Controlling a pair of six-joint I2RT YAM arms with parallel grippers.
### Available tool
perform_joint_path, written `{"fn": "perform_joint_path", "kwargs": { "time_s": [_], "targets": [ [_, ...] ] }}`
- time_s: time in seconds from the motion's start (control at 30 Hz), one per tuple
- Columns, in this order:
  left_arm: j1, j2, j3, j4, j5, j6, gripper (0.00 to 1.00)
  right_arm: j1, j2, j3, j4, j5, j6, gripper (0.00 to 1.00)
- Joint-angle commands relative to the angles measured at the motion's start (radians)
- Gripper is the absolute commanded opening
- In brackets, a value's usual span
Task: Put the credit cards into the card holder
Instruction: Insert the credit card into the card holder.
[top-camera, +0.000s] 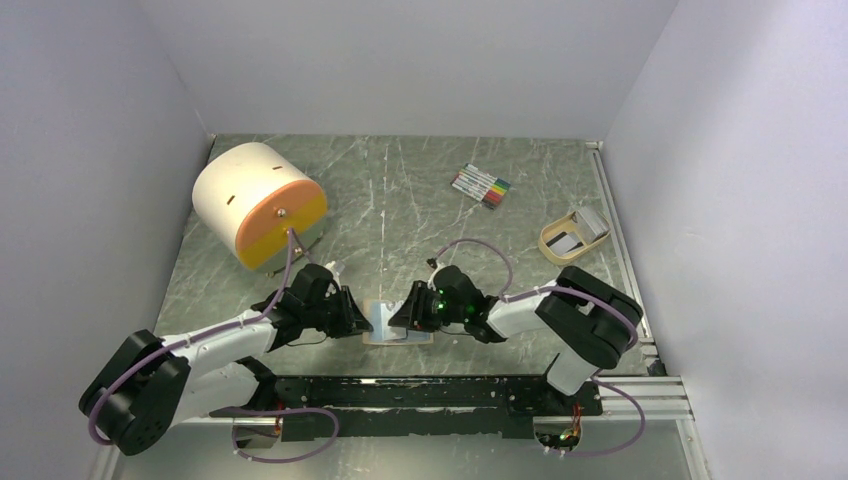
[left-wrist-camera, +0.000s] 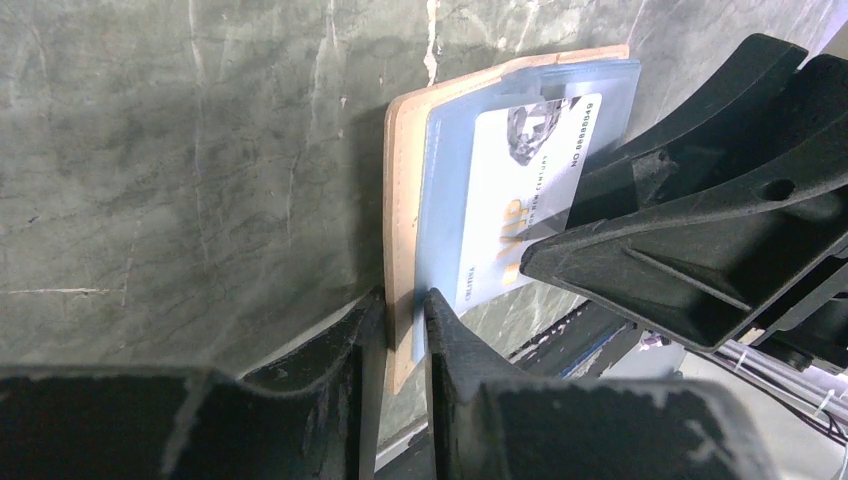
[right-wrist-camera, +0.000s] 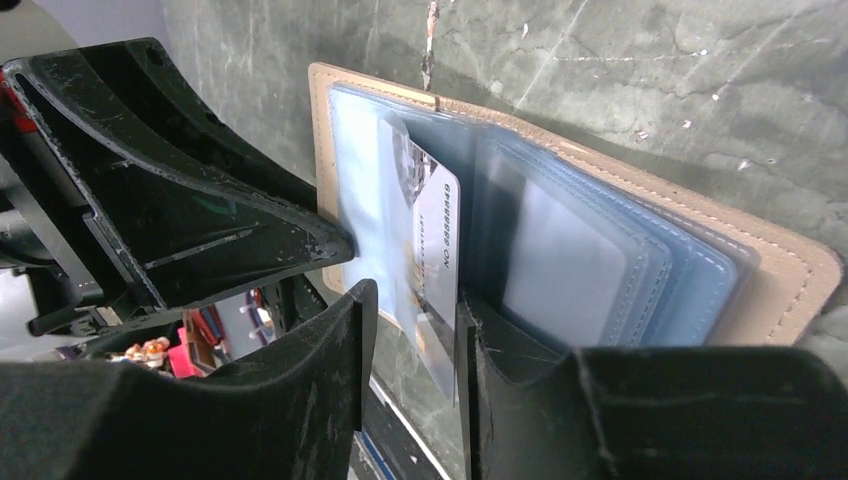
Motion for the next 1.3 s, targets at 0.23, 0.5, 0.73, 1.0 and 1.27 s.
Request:
{"fn": "perform_joint_path", "kwargs": {
  "time_s": [0.23,0.5,0.73,1.0,1.27],
  "targets": [
    [-0.007,-0.033,0.005,0.017,0.021,-0.011,0.25,0.005,-0.103,0.073,-0.386,0.17,-0.146,0.38],
    [-0.008,-0.022,-0.003,0.04,0.03,-0.007,0.18,0.008,-0.135,0.11,-0.466,0.193,-0.184,0.38],
    [-0.007,0.021,-0.042,0.183,0.114,-0.024,0.27,0.007,-0.126,0.122,-0.476,0.176,-0.194,0.38],
    [-0.008,0.094,-0.025,0.251,0.1,-0.019,0.42,0.007,-0.113,0.124,-0.453,0.166,-0.198,0.38],
    [-0.008,0.158,-0.041,0.378,0.114,-0.053,0.44,0.006,-0.112,0.122,-0.44,0.16,-0.199,0.38]
  ]
}}
